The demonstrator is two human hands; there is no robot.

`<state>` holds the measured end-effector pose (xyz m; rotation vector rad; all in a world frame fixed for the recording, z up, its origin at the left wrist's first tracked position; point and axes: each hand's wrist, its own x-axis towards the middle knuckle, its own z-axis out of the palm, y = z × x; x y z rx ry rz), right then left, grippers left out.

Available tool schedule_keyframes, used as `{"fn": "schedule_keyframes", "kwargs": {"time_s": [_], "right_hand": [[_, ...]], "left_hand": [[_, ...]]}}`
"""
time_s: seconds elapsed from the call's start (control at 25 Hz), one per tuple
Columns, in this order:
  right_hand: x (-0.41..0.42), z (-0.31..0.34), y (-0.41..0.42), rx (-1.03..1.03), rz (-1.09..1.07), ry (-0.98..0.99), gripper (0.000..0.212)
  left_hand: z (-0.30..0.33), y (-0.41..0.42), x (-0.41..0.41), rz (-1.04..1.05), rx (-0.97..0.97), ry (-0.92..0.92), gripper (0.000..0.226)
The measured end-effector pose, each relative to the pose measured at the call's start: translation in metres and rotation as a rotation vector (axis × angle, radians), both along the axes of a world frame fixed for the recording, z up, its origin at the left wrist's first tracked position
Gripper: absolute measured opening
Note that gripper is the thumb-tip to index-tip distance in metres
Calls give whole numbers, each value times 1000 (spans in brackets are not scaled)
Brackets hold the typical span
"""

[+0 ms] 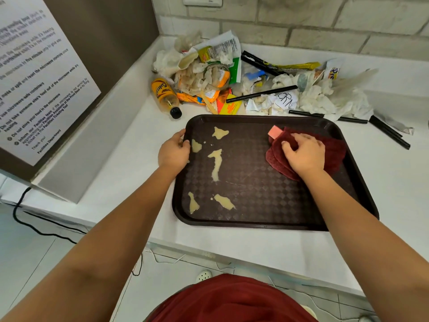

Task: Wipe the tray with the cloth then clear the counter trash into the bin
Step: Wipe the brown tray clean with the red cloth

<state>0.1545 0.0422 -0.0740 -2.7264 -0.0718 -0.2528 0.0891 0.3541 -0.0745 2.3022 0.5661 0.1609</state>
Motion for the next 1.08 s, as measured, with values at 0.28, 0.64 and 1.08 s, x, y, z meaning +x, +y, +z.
{"fn": "schedule_keyframes", "kwargs": {"time_s": [0.28, 0.64, 1.08], "right_hand": [[-11, 3, 40, -4, -5, 53, 30], [-45, 5, 126, 33, 483, 112, 33], [-29, 0, 92, -10, 268, 72, 37]], "left_hand": [[-7, 3, -17, -16, -70, -87, 40], [-5, 3, -17, -17, -77, -78, 40], [-7, 3, -17, -25, -82, -77, 39]]}}
